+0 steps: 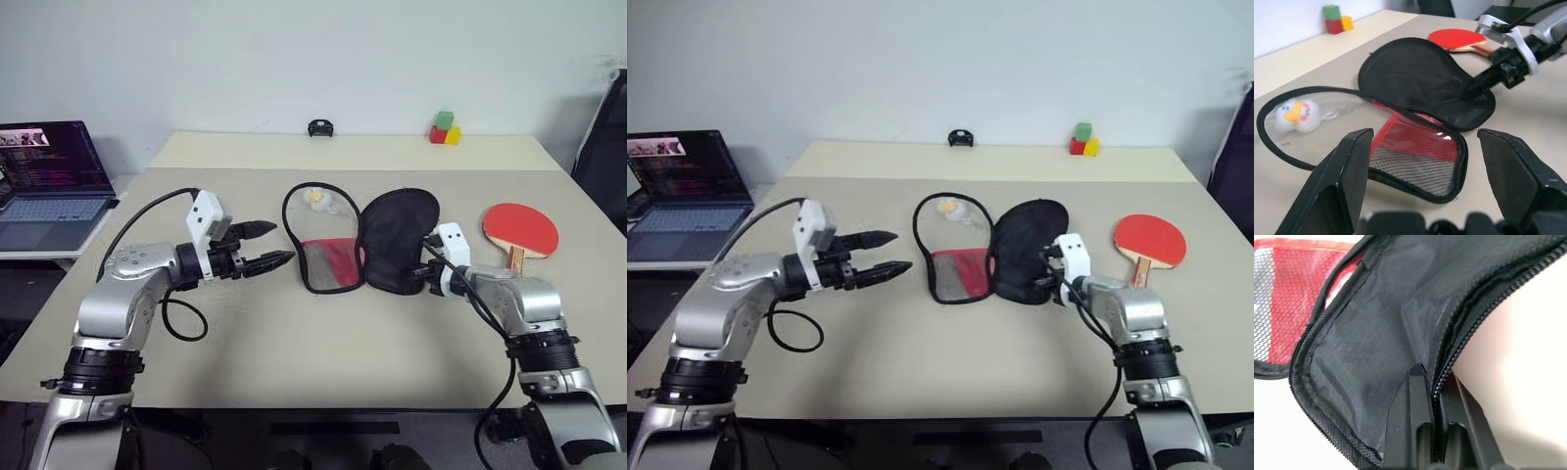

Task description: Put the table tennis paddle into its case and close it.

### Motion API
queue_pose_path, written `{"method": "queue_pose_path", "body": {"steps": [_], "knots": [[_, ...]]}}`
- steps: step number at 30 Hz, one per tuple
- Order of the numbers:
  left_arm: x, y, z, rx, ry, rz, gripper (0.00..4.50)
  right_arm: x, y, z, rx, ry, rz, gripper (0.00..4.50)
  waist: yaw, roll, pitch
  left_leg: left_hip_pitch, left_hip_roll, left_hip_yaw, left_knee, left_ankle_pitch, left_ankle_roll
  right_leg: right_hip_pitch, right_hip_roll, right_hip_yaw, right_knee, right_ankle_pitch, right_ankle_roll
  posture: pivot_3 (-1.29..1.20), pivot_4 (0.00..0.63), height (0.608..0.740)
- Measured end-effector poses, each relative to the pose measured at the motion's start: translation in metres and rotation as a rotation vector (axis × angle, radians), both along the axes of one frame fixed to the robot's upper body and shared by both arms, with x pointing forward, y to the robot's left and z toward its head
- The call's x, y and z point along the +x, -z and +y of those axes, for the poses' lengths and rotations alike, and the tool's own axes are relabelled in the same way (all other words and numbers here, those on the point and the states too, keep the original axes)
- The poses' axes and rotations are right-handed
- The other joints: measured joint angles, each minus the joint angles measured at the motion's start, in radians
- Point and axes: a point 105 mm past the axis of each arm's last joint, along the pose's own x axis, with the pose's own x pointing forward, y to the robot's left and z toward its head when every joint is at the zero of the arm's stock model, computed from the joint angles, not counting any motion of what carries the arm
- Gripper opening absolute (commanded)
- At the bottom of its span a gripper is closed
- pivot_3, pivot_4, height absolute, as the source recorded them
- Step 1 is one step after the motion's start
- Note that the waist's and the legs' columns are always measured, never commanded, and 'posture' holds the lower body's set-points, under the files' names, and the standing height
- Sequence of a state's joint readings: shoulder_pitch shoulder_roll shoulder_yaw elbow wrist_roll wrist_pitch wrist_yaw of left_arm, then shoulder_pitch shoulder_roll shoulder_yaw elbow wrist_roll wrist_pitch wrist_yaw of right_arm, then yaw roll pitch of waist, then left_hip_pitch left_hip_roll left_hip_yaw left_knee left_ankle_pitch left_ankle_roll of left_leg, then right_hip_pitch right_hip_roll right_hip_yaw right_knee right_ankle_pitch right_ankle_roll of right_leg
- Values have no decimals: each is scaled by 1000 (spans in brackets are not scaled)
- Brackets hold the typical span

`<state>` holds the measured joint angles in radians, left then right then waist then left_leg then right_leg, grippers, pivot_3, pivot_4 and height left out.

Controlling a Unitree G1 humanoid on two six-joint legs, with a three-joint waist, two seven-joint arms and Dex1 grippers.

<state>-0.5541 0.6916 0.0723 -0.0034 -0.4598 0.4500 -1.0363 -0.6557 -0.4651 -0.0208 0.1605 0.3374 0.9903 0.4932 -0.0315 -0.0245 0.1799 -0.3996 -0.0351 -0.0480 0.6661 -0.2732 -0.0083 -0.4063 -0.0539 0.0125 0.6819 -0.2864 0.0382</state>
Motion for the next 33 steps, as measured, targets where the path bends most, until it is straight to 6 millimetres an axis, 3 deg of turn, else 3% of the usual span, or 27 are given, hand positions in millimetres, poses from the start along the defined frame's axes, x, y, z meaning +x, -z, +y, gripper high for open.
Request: {"method": "queue_pose_path", "body": {"steps": [8,13,17,26,27,33], "knots": [[2,-1,-11,1,30,-3,3737,12,-20,-24,-28,4,-9,29,-2,0,0,0,0,1,0,0,0,0,0,0,0,0,0,0,150,740],[2,-1,-11,0,29,-2,3737,13,-15,-25,-12,-17,35,29,-1,0,0,0,0,1,0,0,0,0,0,0,0,0,0,0,150,740],[2,-1,-11,-1,27,-2,3737,15,-12,-28,-15,-2,46,1059,-1,0,0,0,0,1,0,0,0,0,0,0,0,0,0,0,150,740],[4,-1,-10,-3,13,0,3737,20,-14,-34,-65,-2,5,4275,-1,0,0,0,0,1,0,0,0,0,0,0,0,0,0,0,150,740],[4,-1,-10,-3,11,1,3737,20,-14,-34,-67,-3,-1,4475,-1,0,0,0,0,1,0,0,0,0,0,0,0,0,0,0,150,740],[3,-1,-11,-3,12,8,3737,19,-34,-43,-96,-17,-88,4475,0,0,0,0,0,1,0,0,0,0,0,0,0,0,0,0,150,740]]}}
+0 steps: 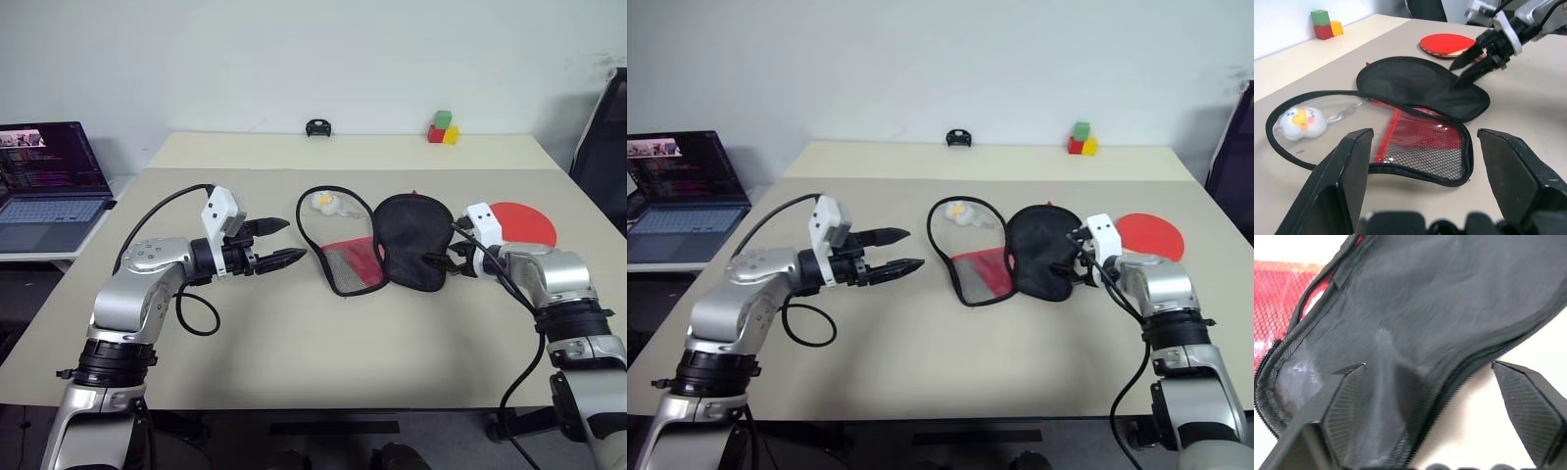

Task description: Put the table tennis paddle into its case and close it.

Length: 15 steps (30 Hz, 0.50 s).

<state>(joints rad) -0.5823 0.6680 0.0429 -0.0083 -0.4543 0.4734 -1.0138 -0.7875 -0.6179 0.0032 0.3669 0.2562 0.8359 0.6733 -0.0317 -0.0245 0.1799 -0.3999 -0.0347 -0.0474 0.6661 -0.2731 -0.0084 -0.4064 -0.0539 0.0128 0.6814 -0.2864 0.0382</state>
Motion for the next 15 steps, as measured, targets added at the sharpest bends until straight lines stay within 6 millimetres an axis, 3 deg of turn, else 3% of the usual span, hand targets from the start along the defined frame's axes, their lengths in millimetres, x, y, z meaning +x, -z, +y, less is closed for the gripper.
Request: {"method": "queue_pose_path", "body": {"steps": [3,7,15], "knots": [[0,0,-1,-2,3,0,3737,-7,-14,-2,5,-16,-53,4475,0,0,0,0,0,0,0,0,0,0,0,0,0,0,0,0,150,740],[-1,-1,-3,-6,10,-4,3737,-16,-16,-12,34,35,-72,4475,1,0,0,0,0,0,0,0,0,0,0,0,0,0,0,0,150,740],[1,-1,-10,-13,31,-1,3737,-18,-9,-72,-60,402,-146,4475,1,0,0,0,0,1,0,0,0,0,0,1,1,0,0,0,150,740]]}}
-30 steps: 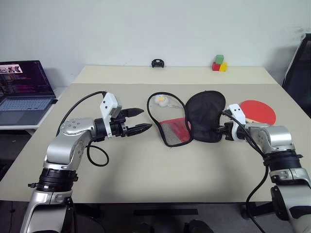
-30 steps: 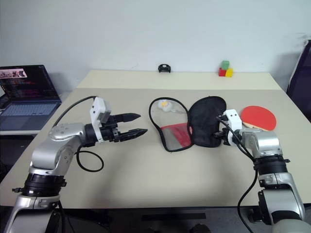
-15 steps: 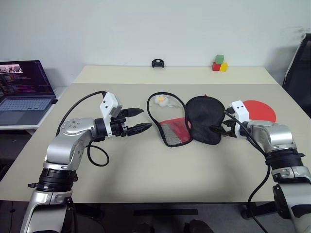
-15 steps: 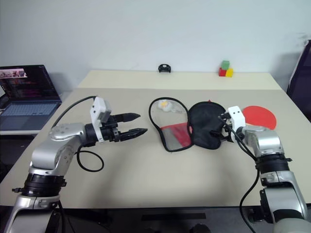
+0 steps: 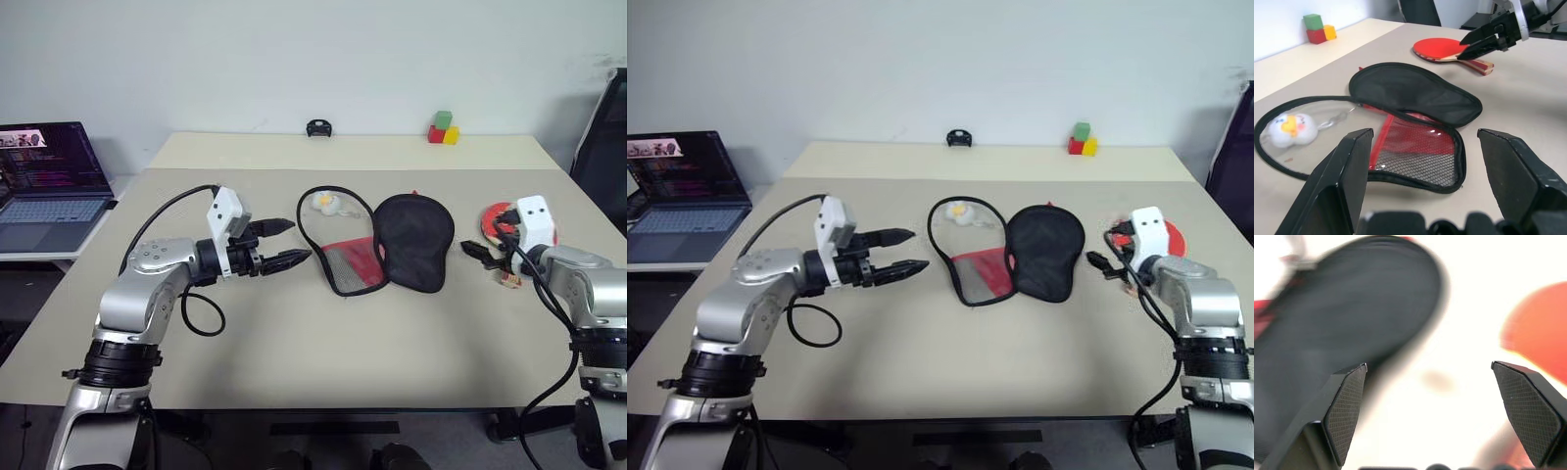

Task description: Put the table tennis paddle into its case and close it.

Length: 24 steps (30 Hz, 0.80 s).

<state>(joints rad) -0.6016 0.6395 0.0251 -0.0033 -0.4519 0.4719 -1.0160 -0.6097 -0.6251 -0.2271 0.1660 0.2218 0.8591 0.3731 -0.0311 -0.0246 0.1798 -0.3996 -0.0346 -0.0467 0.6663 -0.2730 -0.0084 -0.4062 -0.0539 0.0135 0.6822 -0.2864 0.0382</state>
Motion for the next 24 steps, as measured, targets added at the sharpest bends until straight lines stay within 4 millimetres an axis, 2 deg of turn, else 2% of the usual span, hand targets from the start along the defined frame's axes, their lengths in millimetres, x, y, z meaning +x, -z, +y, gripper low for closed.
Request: {"method": "queue_pose_path", "body": {"steps": [3,7,13,24], "knots": [[2,0,-3,3,7,-1,3737,-2,9,-14,-4,113,8,4475,-1,0,0,0,0,1,0,0,0,0,0,0,0,0,0,0,150,740],[5,1,-7,0,28,5,3737,-1,25,-18,19,192,33,4475,-1,0,0,0,0,1,0,0,0,0,0,0,0,0,0,0,150,740],[10,-9,-17,15,80,-25,3737,6,48,-27,69,283,93,4475,-1,0,0,0,0,2,0,1,0,0,0,1,0,0,0,0,150,740],[12,-13,-29,24,127,-55,3737,28,51,-35,127,329,91,4475,-8,-1,0,1,0,5,2,1,2,1,0,3,0,2,2,0,150,740]]}}
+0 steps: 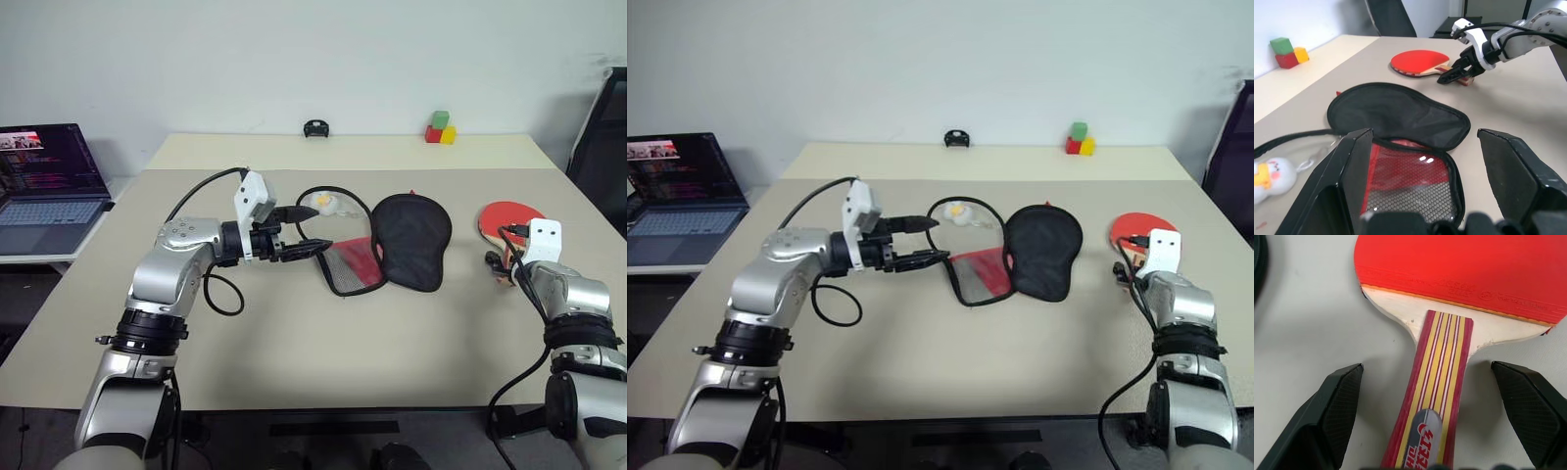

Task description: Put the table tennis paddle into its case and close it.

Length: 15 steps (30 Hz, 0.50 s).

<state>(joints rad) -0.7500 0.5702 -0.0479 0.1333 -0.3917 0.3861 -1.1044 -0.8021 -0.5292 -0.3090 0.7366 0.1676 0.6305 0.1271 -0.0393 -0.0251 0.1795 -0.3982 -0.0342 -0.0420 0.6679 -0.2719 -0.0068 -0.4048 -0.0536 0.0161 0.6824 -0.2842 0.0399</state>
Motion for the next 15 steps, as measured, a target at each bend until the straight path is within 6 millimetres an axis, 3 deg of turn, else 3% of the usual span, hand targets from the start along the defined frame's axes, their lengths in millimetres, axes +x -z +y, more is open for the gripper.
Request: {"method": "queue_pose_path", "body": {"steps": [2,5,11,15], "knots": [[0,0,0,0,2,-1,3737,2,1,-1,4,4,2,4475,0,0,0,0,0,1,1,1,1,0,0,0,0,2,1,0,150,740],[0,0,0,1,1,-2,3737,4,2,-2,7,10,7,3925,0,0,0,0,0,1,3,1,3,1,0,0,0,5,2,0,150,740],[1,0,3,11,-10,-5,3737,6,3,-2,9,21,9,1910,1,0,0,0,0,0,5,2,3,2,0,0,0,6,2,0,150,740],[1,-1,5,16,-17,-6,3737,5,4,-7,5,56,10,1170,5,0,0,-1,0,0,8,2,3,2,0,0,0,6,2,0,150,740]]}}
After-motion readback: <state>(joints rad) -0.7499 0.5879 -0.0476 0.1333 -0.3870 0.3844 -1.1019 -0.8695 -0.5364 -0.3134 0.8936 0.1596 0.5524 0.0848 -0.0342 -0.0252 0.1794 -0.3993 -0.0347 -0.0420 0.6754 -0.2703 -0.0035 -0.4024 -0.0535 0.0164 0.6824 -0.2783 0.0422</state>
